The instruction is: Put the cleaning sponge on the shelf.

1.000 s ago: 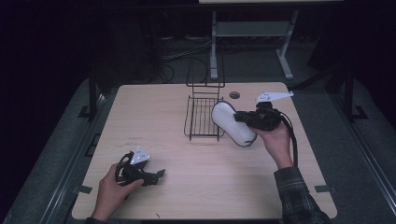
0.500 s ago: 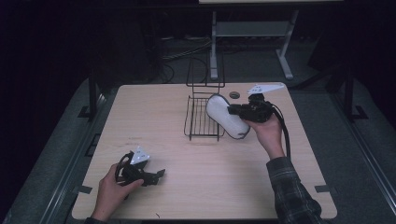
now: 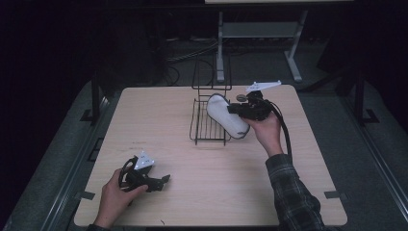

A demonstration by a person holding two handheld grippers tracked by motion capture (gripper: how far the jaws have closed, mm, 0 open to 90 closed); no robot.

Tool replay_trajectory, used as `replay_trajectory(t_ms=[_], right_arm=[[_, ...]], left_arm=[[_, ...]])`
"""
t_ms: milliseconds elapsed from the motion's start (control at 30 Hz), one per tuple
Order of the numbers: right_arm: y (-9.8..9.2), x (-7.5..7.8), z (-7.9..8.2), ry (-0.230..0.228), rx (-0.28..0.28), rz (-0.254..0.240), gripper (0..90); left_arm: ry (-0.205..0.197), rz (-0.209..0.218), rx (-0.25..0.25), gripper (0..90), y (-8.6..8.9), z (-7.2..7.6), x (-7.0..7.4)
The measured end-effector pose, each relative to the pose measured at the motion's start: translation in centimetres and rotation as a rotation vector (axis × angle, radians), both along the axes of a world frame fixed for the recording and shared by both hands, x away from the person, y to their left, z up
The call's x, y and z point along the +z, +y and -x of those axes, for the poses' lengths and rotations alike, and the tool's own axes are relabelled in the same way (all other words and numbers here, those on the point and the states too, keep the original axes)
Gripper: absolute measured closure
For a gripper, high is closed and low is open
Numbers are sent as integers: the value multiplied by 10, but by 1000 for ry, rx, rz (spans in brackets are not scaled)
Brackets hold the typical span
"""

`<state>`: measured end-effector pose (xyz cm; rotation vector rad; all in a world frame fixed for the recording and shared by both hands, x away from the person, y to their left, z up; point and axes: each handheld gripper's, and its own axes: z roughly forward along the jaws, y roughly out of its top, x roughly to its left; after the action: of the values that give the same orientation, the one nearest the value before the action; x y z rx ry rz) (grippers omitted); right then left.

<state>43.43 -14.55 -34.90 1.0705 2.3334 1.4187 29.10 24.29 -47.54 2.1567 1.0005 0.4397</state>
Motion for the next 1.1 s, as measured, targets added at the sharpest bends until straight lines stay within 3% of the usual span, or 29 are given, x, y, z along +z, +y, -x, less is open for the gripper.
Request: replay_trajectory(t_ms=[533, 733, 933, 1100], right_arm=[[20, 1, -21, 14, -7, 2, 801], [30, -3, -30, 27, 3, 11, 800], [33, -11, -38, 63, -3, -25, 801], [38, -19, -41, 62, -5, -10, 800]], left_arm=[[-1, -2, -3, 126, 0, 0, 0], [0, -1, -4, 126, 0, 0, 0], [1, 0, -5, 126, 0, 0, 0], [1, -1, -5, 126, 0, 0, 0]])
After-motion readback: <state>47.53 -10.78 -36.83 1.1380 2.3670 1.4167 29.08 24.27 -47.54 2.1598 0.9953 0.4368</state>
